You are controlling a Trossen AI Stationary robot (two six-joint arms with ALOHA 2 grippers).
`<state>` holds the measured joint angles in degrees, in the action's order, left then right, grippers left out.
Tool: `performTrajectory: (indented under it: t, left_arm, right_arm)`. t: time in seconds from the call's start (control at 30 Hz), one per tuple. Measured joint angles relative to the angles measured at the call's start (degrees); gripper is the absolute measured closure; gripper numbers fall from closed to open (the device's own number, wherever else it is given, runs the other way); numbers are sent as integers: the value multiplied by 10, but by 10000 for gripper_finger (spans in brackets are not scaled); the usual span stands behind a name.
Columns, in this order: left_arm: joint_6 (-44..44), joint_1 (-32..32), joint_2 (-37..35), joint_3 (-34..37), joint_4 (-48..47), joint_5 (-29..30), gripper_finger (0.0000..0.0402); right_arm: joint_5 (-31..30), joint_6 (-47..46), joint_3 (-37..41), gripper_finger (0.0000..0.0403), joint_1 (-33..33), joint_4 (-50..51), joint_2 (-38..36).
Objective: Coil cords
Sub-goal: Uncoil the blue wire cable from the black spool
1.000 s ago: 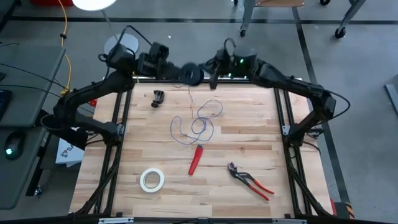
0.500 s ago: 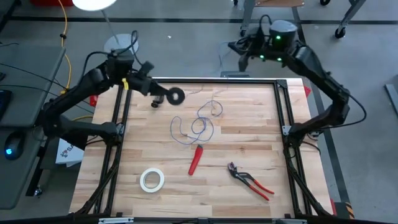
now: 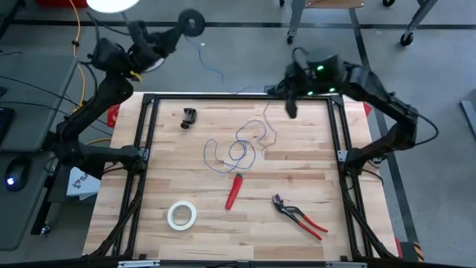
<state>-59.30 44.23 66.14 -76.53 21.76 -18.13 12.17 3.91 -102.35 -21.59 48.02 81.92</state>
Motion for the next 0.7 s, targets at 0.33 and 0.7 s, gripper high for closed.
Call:
performTrajectory:
  t: [0.33, 0.7]
  left_arm:
    - [-213, -72, 24, 0, 79, -137, 401]
    - [-145, -157, -44, 0, -229, -241, 401]
  right_arm:
    - [-59, 39, 1, 403, 7, -103, 119]
    - [-68, 56, -27, 403, -106, -141, 114]
